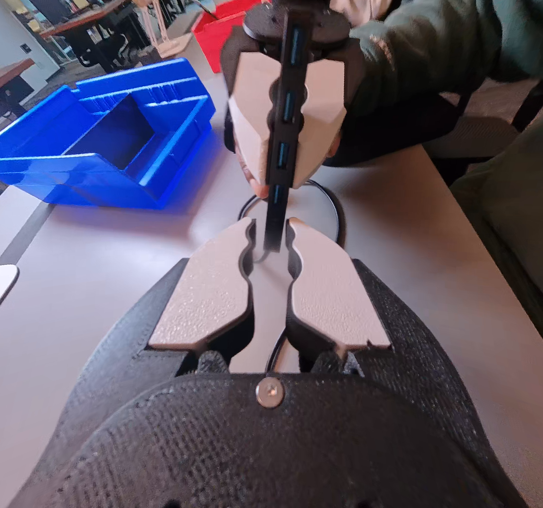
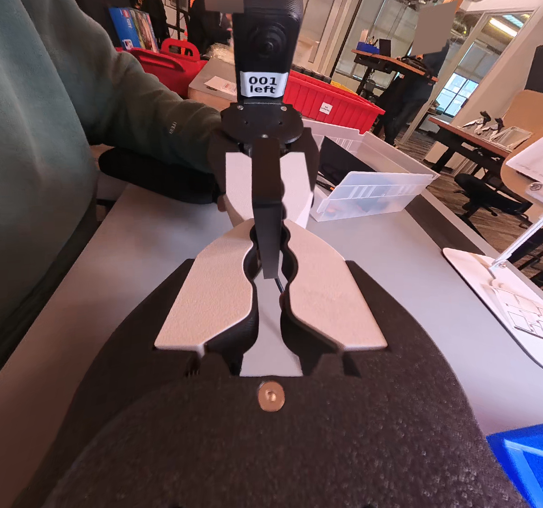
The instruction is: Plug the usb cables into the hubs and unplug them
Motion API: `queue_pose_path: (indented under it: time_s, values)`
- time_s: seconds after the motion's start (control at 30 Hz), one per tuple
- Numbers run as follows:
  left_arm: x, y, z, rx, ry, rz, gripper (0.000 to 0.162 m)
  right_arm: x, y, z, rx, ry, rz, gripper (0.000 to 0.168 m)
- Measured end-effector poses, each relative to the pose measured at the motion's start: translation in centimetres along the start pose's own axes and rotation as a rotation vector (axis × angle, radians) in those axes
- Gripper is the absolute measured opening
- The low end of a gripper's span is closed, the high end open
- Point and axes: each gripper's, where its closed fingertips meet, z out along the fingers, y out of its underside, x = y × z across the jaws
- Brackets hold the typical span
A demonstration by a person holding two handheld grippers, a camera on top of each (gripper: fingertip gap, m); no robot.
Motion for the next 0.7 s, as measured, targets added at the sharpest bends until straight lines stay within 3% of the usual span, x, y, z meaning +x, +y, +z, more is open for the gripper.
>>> queue_pose_path:
  time_s: [0.07, 0.17, 0.3, 0.4, 0.5, 0.6, 0.7]
  values:
    - [-1.3, -0.8, -1.4, 0.042, -0.027, -0.044, 0.03, 0.7, -0.2, -0.5, 0.012, 0.032, 0.0, 0.011]
    - [-5.4, -2.2, -5.9, 0.092, -0.212, -0.03, 0.031, 2.3, -0.4, -1.5, 0.024, 0.11, 0.003, 0.011]
    - [-12.7, -2.8, -16.8, 0.117, -0.603, -0.058, 0.017, 4.0, -0.3, -2.7, 0.029, 0.189, 0.004, 0.011]
    - [-16.2, -0.9, -23.2, 0.075, -0.753, -0.138, 0.012, 4.9, -0.1, -3.2, 0.033, 0.221, 0.011, 0.011]
    - [-17.8, 4.3, -24.5, -0.158, -0.701, -0.242, 0.015, 5.0, 0.3, -3.3, 0.028, 0.23, 0.018, 0.011]
    - [-16.2, 11.1, -22.4, -0.458, -0.453, -0.357, 0.018, 4.8, 0.8, -3.0, 0.012, 0.23, 0.018, 0.012]
    - [-14.9, 15.8, -20.8, -0.691, -0.31, -0.338, 0.02, 4.9, 1.4, -2.8, -0.009, 0.243, 0.004, 0.012]
